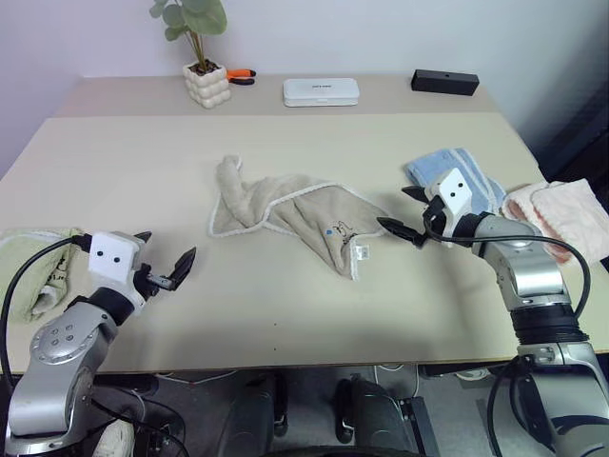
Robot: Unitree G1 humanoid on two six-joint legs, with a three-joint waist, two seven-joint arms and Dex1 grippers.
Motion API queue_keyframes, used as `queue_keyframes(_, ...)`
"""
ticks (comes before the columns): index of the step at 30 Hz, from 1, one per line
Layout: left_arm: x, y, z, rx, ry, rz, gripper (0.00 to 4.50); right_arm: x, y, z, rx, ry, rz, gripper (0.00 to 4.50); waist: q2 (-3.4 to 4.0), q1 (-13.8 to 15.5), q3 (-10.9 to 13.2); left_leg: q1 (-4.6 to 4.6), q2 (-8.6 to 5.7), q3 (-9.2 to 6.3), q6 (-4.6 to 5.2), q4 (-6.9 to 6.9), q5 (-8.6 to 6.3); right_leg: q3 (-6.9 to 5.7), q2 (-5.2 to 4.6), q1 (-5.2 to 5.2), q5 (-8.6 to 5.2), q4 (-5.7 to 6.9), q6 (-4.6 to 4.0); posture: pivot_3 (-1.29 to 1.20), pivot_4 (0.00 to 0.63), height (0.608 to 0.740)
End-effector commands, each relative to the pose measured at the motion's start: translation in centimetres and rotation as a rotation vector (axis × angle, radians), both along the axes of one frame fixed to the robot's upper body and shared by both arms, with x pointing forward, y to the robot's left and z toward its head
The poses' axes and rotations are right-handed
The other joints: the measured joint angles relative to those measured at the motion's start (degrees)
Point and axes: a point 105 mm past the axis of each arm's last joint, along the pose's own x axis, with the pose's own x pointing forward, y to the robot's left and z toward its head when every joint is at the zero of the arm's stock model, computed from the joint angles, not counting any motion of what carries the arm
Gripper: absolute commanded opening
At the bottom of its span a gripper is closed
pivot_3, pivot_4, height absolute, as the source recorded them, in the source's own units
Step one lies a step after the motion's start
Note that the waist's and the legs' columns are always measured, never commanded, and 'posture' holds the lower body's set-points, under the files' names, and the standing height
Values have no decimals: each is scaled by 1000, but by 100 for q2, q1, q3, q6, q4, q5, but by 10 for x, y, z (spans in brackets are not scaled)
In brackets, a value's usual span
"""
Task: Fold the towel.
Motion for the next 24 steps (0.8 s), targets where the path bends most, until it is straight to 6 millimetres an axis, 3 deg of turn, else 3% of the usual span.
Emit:
queue_keyframes(1,1,-4,9,22,-32,-20,4370,0,-4,17,0,-64,-13,4480,0,-4,0,0,0,0,0,0,0,0,0,0,0,0,0,0,150,734)
queue_keyframes(11,-2,-16,5,50,7,-112,4370,-4,-1,14,5,-71,-24,4480,0,-3,0,0,0,0,0,0,0,0,1,0,0,-1,0,0,150,734)
queue_keyframes(16,-10,-42,-8,107,64,-299,4370,-3,5,8,15,-70,-27,4480,0,-3,0,0,0,1,-1,0,0,0,0,-1,0,-1,0,0,150,734)
queue_keyframes(20,11,-38,-21,232,88,-278,4370,-3,14,5,23,-71,-24,4480,5,5,3,1,1,1,-1,-2,0,1,2,-3,0,0,-1,0,150,734)
queue_keyframes(24,43,-40,-20,320,55,-260,4370,-5,23,14,48,-87,-13,4480,6,51,4,-1,-1,3,0,0,0,4,10,-2,0,-2,-1,0,150,734)
